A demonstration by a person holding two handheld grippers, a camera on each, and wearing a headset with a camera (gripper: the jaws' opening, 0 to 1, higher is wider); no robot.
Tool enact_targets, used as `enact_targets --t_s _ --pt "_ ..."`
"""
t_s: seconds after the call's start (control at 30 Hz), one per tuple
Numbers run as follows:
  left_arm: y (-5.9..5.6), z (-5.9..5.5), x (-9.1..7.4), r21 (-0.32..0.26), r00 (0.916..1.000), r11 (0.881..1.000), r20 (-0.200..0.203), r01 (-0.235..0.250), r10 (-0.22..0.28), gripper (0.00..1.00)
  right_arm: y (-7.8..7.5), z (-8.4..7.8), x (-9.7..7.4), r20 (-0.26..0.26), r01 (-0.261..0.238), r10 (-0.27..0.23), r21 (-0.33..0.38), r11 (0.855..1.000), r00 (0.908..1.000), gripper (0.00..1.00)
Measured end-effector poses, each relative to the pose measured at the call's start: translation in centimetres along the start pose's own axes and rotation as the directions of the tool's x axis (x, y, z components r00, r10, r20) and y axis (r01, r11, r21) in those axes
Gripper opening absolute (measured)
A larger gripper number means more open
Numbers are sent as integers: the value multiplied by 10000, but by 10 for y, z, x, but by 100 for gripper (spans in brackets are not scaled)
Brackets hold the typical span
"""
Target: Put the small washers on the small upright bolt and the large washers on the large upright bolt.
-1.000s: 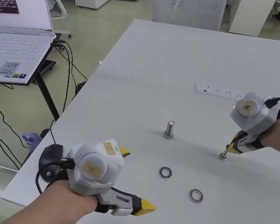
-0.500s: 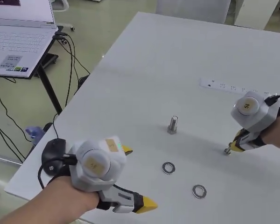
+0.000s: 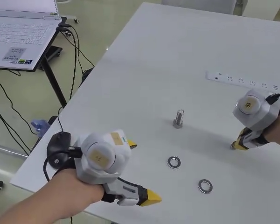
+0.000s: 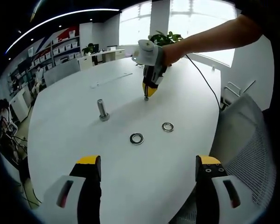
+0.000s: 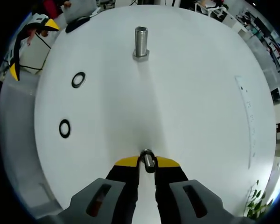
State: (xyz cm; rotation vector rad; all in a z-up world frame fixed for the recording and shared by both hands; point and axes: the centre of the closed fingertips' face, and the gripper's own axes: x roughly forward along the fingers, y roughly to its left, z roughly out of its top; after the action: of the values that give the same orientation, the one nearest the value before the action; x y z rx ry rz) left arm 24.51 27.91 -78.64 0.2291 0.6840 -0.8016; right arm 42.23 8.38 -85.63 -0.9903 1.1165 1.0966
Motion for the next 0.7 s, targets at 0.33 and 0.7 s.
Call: enact_targets --t_s 0.33,0.7 --pt "2 -3 -1 -71 10000 10000 -58 46 -46 83 1 0 3 -49 -51 51 -3 10000 10000 13" --pt "-1 -4 -1 -47 9999 9999 -99 117 -118 82 3 0 3 -123 -41 40 -87 10000 9999 13"
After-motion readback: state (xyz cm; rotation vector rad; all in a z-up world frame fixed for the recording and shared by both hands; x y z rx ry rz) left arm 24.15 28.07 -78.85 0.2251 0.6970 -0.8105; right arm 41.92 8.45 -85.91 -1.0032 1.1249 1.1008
